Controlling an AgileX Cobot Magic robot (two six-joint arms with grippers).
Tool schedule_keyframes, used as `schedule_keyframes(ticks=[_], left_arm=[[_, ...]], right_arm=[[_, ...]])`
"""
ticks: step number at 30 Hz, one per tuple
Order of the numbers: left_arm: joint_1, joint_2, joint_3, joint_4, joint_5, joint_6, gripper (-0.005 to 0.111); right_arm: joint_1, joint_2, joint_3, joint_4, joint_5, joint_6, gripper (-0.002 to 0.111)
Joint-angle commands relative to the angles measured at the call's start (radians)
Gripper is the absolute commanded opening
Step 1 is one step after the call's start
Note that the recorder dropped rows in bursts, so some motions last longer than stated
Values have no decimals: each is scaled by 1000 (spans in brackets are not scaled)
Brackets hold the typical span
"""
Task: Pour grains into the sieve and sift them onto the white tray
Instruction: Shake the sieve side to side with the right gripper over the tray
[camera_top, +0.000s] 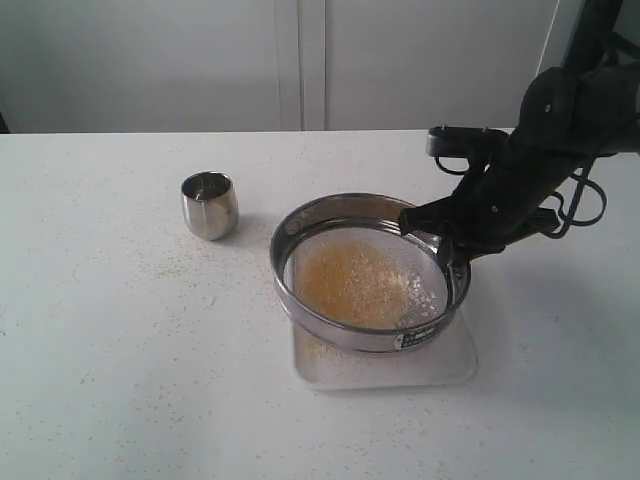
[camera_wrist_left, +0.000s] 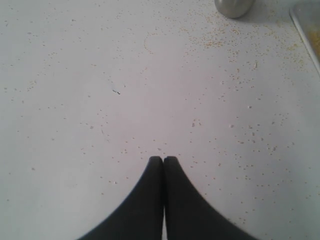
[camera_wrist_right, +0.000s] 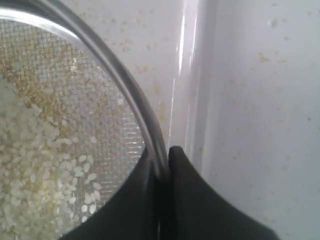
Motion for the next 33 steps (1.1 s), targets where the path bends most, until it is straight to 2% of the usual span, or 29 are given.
schedule_keyframes(ticks=[1,6,8,11,12,16,17,21,23,26,27,30,31,33], left_arm=[[4,-7,1,-2,4,2,0],[4,-7,1,-2,4,2,0],[4,-7,1,-2,4,2,0],[4,-7,1,-2,4,2,0],[4,-7,1,-2,4,2,0],[4,-7,1,-2,4,2,0],[4,-7,1,-2,4,2,0],[4,-7,1,-2,4,2,0],[4,-7,1,-2,4,2,0],[4,-7,1,-2,4,2,0],[4,-7,1,-2,4,2,0],[4,-7,1,-2,4,2,0],[4,-7,1,-2,4,2,0],[4,-7,1,-2,4,2,0]], right_arm=[[-4,4,-4,16,-219,8,0],[-4,-11,-4,-25,44,8,0],[-4,-11,-2,-11,0,17,0],[-4,1,-2,11,-235,35,0],[-4,3,-2,14,-240,39,0],[-4,-18,-2,-21,42,52,0],[-4,-18,0,-30,52,54,0],[-4,2,0,-23,-232,81,0],[-4,5,-5,-18,-210,106,0],[-4,-16,3,-55,8,101,0],[-4,-18,11,-69,4,101,0],[-4,-2,33,-62,-276,109,0],[-4,9,30,-62,-288,134,0],[-4,9,11,-62,-164,171,0]])
